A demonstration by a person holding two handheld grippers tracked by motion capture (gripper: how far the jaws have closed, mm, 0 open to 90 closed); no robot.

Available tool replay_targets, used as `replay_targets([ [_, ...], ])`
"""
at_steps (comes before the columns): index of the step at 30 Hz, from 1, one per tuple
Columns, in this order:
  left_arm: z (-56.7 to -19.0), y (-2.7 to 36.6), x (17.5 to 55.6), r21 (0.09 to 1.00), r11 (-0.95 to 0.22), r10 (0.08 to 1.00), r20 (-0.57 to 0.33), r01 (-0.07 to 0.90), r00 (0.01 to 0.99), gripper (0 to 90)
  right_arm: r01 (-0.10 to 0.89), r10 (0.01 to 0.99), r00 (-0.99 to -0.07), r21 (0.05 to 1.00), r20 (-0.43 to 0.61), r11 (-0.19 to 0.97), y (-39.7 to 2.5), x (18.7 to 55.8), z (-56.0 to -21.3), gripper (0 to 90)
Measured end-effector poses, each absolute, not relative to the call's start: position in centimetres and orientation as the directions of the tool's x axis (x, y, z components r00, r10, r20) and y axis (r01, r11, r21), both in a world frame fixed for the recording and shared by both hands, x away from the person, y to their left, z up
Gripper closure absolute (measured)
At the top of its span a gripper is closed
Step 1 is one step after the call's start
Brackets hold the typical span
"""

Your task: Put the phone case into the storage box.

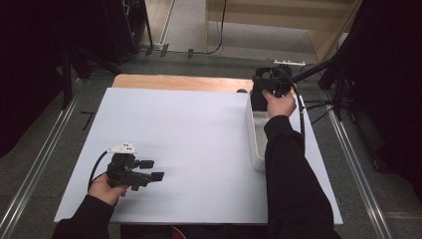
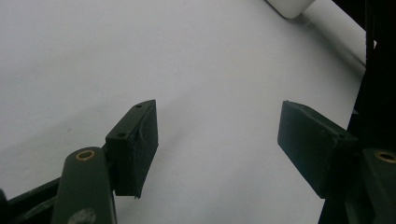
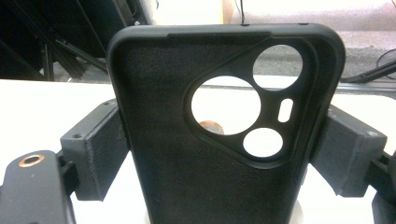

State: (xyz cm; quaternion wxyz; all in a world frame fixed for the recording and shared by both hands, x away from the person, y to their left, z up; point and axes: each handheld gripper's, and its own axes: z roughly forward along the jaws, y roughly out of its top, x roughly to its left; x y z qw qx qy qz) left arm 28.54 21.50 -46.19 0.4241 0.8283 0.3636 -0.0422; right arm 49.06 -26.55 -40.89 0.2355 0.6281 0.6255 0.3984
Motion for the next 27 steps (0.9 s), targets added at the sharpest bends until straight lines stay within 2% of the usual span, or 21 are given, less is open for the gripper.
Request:
replay_targets([
  [27, -46.2, 21.4, 28.6, 0.668, -0.386, 0.561, -0.377, 0.636, 0.737, 28.4, 0.622, 0.982, -0.096, 0.780, 0.165, -0.071, -25.8, 49.6, -42.8, 11.9],
])
